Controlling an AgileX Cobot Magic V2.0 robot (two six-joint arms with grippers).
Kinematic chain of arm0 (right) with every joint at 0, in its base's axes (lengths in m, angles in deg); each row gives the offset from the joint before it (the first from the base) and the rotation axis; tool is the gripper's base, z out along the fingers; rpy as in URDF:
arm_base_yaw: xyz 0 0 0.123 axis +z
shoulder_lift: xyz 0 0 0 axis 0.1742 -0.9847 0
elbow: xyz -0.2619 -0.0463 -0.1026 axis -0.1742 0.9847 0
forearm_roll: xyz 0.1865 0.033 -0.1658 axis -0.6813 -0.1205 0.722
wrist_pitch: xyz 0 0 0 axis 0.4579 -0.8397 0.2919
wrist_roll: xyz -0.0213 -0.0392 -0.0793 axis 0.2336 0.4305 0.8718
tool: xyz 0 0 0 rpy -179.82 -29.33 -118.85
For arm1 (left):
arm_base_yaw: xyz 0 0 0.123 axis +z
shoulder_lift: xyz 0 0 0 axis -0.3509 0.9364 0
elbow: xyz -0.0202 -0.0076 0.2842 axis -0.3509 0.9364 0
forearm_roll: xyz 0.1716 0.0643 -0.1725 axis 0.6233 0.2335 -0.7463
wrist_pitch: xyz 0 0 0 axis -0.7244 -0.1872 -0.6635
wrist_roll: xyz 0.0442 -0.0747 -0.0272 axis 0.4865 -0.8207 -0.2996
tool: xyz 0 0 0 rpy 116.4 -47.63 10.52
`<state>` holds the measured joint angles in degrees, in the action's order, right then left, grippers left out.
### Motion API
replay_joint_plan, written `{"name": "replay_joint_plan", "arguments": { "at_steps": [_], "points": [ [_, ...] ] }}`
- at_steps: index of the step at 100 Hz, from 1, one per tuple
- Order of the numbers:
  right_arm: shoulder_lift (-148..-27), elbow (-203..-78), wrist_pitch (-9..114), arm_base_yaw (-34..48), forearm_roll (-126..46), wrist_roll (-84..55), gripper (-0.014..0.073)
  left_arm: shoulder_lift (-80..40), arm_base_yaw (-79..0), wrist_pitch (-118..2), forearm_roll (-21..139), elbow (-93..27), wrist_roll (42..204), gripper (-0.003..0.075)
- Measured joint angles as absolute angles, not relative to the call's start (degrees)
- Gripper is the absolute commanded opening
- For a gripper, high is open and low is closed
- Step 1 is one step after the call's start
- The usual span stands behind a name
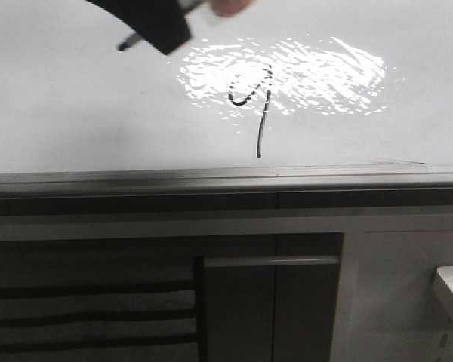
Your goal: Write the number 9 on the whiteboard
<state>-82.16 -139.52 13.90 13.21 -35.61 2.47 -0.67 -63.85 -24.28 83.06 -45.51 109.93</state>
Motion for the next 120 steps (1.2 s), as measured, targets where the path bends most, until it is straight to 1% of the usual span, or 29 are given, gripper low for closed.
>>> {"name": "replay_joint_plan", "arguments": {
  "at_steps": [16, 25, 34, 47, 63, 93, 100, 120],
  "points": [
    [-79.87, -139.13, 13.32, 8.45, -35.39, -0.3, 0.0385, -5.91, -56.62, -24.44, 96.68, -38.51, 86.3, -0.002],
    [-79.59, -138.61, 13.15, 7.63, -35.39, -0.54, 0.0385, -8.5, -51.87, -29.1, 100.34, -32.6, 77.39, -0.002],
    [-79.59, -138.13, 13.05, 7.49, -35.39, -0.54, 0.0385, -9.55, -47.6, -35.68, 100.77, -27.7, 72.26, -0.002],
    [-79.59, -137.21, 13.57, 7.49, -35.39, -0.54, 0.0385, -8.96, -43.23, -44.58, 99.13, -23.28, 68.99, -0.002],
    [-79.59, -136.45, 14.35, 7.49, -35.39, -0.64, 0.0385, -5.69, -40.57, -51.92, 96.01, -21.62, 68.2, -0.002],
    [-79.59, -136.45, 14.72, 7.49, -35.39, -0.64, 0.0385, -1.21, -40.22, -55.53, 91.64, -21.62, 68.08, -0.0014],
    [-79.59, -136.45, 14.72, 7.49, -35.39, -0.64, 0.0385, -1.08, -40.22, -55.64, 91.39, -21.62, 68.03, 0.003],
    [-79.59, -136.45, 14.99, 7.49, -35.39, -0.64, 0.0385, -1.04, -40.22, -55.52, 91.02, -21.62, 67.94, 0.0279]
  ]
}}
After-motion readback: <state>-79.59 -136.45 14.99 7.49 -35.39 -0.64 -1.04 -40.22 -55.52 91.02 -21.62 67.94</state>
